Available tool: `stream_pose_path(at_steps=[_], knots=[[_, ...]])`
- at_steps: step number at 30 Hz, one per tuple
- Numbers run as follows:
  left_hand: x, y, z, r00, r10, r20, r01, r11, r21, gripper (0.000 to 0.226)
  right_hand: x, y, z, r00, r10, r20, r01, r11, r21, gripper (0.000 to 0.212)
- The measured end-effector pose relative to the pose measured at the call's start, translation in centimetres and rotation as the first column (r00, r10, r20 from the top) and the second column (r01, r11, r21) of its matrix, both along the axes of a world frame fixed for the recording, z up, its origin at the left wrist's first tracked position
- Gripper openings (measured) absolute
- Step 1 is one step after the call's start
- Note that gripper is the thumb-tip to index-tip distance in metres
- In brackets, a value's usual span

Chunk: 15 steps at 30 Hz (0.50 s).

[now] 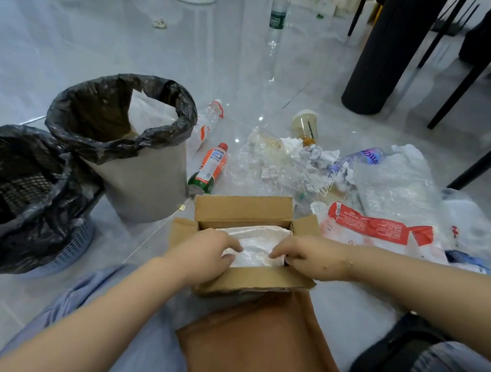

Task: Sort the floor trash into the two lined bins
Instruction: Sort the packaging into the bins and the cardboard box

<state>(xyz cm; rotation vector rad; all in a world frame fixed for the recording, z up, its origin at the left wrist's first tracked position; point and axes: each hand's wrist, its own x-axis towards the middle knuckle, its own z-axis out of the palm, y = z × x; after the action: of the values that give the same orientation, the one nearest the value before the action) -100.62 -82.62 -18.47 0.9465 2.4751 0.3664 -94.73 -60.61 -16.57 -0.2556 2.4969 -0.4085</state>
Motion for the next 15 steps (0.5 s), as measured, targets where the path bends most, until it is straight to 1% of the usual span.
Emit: stream_pose_path(at_steps=[2, 3, 6, 8, 10, 12, 14, 15], knots=[[1.0, 0.5, 0.4, 0.999, 0.032, -0.022, -0.029, 0.992, 0.122, 0.032, 1.3, 1.2, 1.6, 1.000, 0.000, 0.013, 0.000, 1.000, -0.017, 0.040], [1.7, 1.0, 0.5, 0.999, 0.031, -0.021, -0.028, 0.988, 0.155, 0.033, 1.8, 1.9, 2.5, 1.000, -0.001, 0.019, 0.002, 1.000, -0.011, 0.039], [3.7, 3.0, 0.1, 0.999, -0.033, -0.013, 0.035, 0.981, 0.189, 0.045, 3.1, 4.2, 5.3, 1.000, -0.024, -0.005, 0.024, 0.999, 0.040, 0.037], [4.8, 4.7, -0.6, 0.994, -0.105, -0.003, 0.104, 0.978, 0.178, 0.060, 4.0, 6.0, 6.5, 0.999, -0.044, -0.030, 0.047, 0.993, 0.107, 0.040], [4.9, 5.8, -1.7, 0.992, -0.110, 0.052, 0.103, 0.987, 0.122, 0.070, 4.4, 7.4, 7.2, 0.997, -0.050, -0.054, 0.059, 0.980, 0.192, 0.045], [4.5, 6.4, -2.7, 0.996, -0.083, 0.021, 0.082, 0.994, 0.066, 0.064, 4.1, 8.4, 7.9, 0.996, -0.039, -0.083, 0.059, 0.966, 0.252, 0.047], [3.7, 6.6, -3.2, 0.998, -0.032, -0.048, 0.034, 0.999, 0.041, 0.054, 3.6, 9.0, 8.6, 0.994, -0.029, -0.105, 0.057, 0.960, 0.276, 0.046], [3.3, 6.8, -3.4, 0.998, -0.003, -0.061, 0.005, 0.999, 0.032, 0.053, 3.3, 9.4, 8.9, 0.993, -0.023, -0.113, 0.054, 0.958, 0.281, 0.045]])
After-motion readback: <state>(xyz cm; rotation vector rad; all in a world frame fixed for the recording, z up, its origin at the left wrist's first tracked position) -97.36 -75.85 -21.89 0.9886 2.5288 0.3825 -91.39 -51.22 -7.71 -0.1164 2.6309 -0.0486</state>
